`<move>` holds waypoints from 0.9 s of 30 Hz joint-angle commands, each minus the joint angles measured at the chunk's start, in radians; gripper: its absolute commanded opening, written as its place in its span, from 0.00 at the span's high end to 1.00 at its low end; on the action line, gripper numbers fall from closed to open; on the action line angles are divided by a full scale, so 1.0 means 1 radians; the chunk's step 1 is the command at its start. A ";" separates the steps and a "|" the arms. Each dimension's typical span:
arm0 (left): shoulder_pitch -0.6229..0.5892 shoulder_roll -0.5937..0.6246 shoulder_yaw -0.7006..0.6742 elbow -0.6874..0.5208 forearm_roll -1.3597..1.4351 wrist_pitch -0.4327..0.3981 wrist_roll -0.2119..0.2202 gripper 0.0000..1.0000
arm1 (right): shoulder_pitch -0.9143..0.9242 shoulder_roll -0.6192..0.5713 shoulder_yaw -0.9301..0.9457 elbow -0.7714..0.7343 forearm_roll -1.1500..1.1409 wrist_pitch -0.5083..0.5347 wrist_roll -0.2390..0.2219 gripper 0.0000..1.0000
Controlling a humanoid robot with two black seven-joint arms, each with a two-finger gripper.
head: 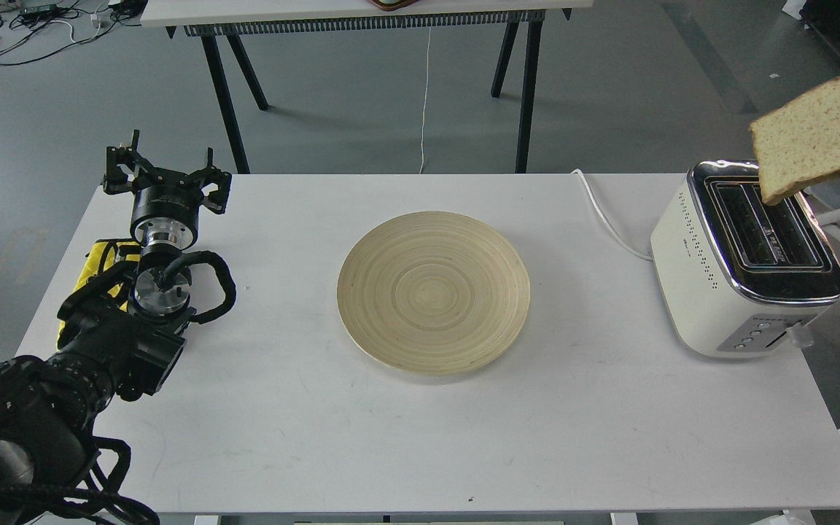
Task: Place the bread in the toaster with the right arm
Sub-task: 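Lift the bread slice with the right gripper up above the toaster, then lower the bread slice into the toaster slot with the right gripper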
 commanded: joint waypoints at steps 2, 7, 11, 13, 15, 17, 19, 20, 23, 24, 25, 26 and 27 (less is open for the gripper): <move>0.000 0.000 0.000 0.000 0.000 0.000 0.000 0.00 | 0.002 -0.025 -0.044 -0.002 -0.016 0.000 0.000 0.99; 0.000 0.000 0.000 0.000 0.000 0.000 0.000 0.00 | 0.001 -0.047 -0.064 -0.003 -0.033 0.000 0.000 0.99; 0.000 0.000 0.000 0.000 0.000 0.000 0.000 0.00 | 0.007 -0.045 -0.101 -0.009 -0.051 0.001 0.000 0.99; 0.000 0.000 0.000 0.000 0.000 0.000 0.000 0.00 | 0.005 -0.044 -0.113 -0.011 -0.051 0.001 0.000 0.99; 0.000 0.000 0.000 0.000 0.000 0.000 0.000 0.00 | 0.002 -0.039 -0.116 -0.011 -0.053 0.001 0.000 0.99; 0.000 0.000 0.000 0.000 0.000 0.000 0.000 0.00 | 0.001 -0.033 -0.118 -0.011 -0.053 0.001 0.000 0.99; 0.000 0.000 0.000 0.000 0.000 0.000 0.000 0.00 | 0.001 -0.020 -0.118 -0.012 -0.053 0.001 -0.002 0.99; 0.000 0.000 0.000 0.000 0.000 0.000 0.000 0.00 | 0.001 -0.015 -0.118 -0.014 -0.053 0.001 -0.003 0.99; 0.000 0.000 0.000 0.000 0.000 0.000 0.000 0.00 | 0.002 -0.004 -0.121 -0.018 -0.053 0.001 -0.003 0.99; 0.000 0.000 0.000 0.000 0.000 0.000 0.000 0.00 | 0.004 -0.003 -0.118 -0.024 -0.053 0.001 -0.003 0.99; 0.000 0.000 0.000 0.000 0.000 0.000 0.000 0.00 | 0.004 0.002 -0.121 -0.031 -0.053 0.001 -0.003 0.99; 0.000 0.000 0.000 0.000 0.000 0.000 0.000 0.00 | 0.004 0.011 -0.121 -0.038 -0.054 0.001 -0.003 0.99; 0.002 0.000 0.000 0.000 0.000 0.000 0.000 0.00 | 0.004 0.019 -0.121 -0.046 -0.053 0.001 -0.003 0.99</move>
